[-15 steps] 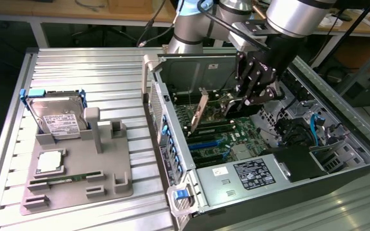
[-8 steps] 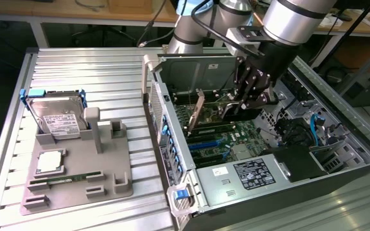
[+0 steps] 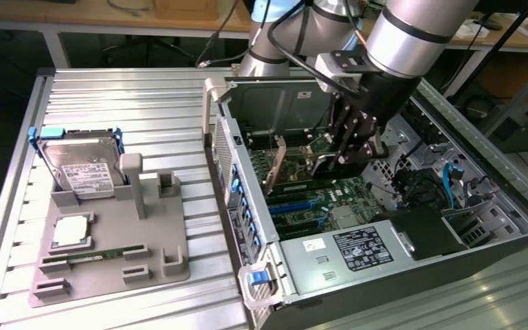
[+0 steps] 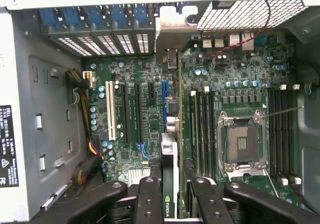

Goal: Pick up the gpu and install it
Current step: 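Insert the gpu into the slot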

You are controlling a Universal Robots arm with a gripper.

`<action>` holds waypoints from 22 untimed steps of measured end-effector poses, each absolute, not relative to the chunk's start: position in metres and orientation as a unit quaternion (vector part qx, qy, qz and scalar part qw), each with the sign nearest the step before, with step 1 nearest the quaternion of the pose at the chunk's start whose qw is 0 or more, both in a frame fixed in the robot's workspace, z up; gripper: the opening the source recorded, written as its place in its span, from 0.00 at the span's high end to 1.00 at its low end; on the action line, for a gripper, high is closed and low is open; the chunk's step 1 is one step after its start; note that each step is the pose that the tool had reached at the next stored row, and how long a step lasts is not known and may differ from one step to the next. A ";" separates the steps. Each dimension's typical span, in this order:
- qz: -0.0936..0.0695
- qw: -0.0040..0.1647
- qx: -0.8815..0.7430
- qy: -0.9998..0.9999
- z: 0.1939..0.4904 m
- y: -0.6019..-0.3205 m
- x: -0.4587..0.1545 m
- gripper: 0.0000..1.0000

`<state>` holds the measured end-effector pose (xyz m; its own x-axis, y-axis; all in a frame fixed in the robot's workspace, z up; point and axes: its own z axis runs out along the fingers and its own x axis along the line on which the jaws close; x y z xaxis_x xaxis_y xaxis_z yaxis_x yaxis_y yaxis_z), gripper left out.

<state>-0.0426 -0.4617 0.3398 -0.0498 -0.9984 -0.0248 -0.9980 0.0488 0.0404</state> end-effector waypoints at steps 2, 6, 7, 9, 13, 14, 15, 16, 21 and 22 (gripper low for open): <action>-0.023 0.005 0.689 -0.724 0.336 -0.462 -0.044 0.73; -0.023 0.005 0.689 -0.724 0.328 -0.462 -0.047 0.73; -0.023 0.005 0.689 -0.724 0.327 -0.462 -0.047 0.73; -0.023 0.005 0.689 -0.724 0.323 -0.462 -0.049 0.73; -0.023 0.005 0.689 -0.724 0.316 -0.462 -0.052 0.73; -0.023 0.005 0.689 -0.724 0.314 -0.462 -0.053 0.73; -0.023 0.005 0.689 -0.724 0.312 -0.462 -0.053 0.73; -0.023 0.005 0.689 -0.724 0.310 -0.462 -0.054 0.73; -0.023 0.005 0.697 -0.717 0.300 -0.462 -0.057 0.73; -0.023 0.005 0.701 -0.712 0.298 -0.462 -0.057 0.73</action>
<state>-0.0568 -0.4618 0.2983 -0.0162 -0.9996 -0.0248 -0.9991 0.0152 0.0404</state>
